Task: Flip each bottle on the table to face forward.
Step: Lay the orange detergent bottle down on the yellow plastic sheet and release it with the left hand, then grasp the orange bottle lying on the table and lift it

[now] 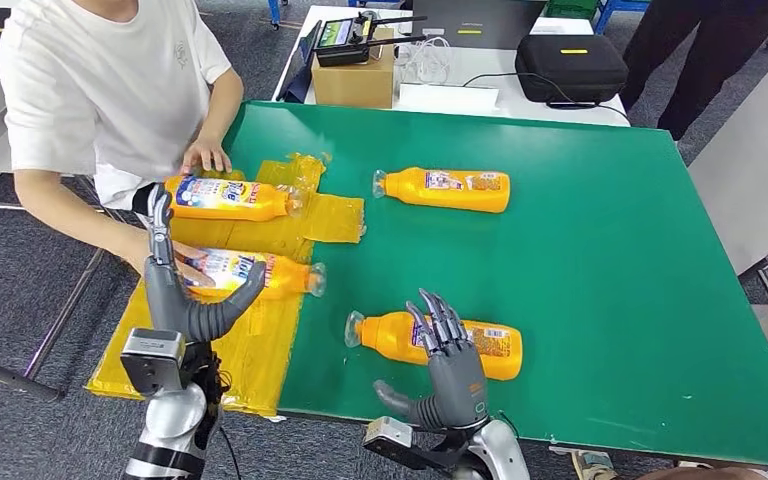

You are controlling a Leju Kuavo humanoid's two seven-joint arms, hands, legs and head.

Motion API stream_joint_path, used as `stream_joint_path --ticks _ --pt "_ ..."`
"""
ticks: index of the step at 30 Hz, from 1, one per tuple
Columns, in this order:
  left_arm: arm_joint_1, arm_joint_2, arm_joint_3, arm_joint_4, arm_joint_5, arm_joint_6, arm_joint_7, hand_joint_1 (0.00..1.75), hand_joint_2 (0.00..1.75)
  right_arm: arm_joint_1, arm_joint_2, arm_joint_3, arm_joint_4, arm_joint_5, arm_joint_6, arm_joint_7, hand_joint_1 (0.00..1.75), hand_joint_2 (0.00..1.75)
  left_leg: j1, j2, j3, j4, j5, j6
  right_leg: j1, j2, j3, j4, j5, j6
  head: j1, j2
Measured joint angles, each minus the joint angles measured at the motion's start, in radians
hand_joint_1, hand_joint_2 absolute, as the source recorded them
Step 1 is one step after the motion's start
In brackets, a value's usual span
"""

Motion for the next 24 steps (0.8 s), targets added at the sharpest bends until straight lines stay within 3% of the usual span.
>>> stream_joint_path --ticks 4,8,13,24 --pt "0.031 -0.009 -0.002 -0.067 0.023 0.024 -0.019 0.00 1.75 0.004 -0.035 -0.005 -0.021 0.156 0.043 0.134 0.00 1.75 0.000 0.000 0.000 0.000 0.000 0.000 0.000 0.000 0.000 0.000 0.000 0.000 0.000 0.000" --pt "0.037 -0.011 -0.003 -0.080 0.029 0.026 -0.020 0.00 1.75 0.007 -0.046 -0.008 -0.029 0.186 0.061 0.163 0.00 1.75 0.000 0.000 0.000 0.000 0.000 0.000 0.000 0.000 0.000 0.000 0.000 0.000 0.000 0.000" --pt "0.087 -0.016 -0.018 -0.178 0.042 0.014 -0.030 0.00 1.75 0.052 -0.136 -0.047 -0.099 0.263 0.153 0.279 0.00 1.75 0.000 0.000 0.000 0.000 0.000 0.000 0.000 0.000 -0.001 -0.001 0.000 0.000 0.000 0.000" --pt "0.142 -0.016 -0.023 -0.214 0.088 -0.094 -0.001 0.00 1.75 0.094 -0.158 -0.083 -0.130 0.321 0.216 0.428 0.00 1.75 0.000 0.000 -0.001 0.000 0.000 0.000 0.000 0.000 -0.001 0.000 0.000 0.000 0.000 0.000"
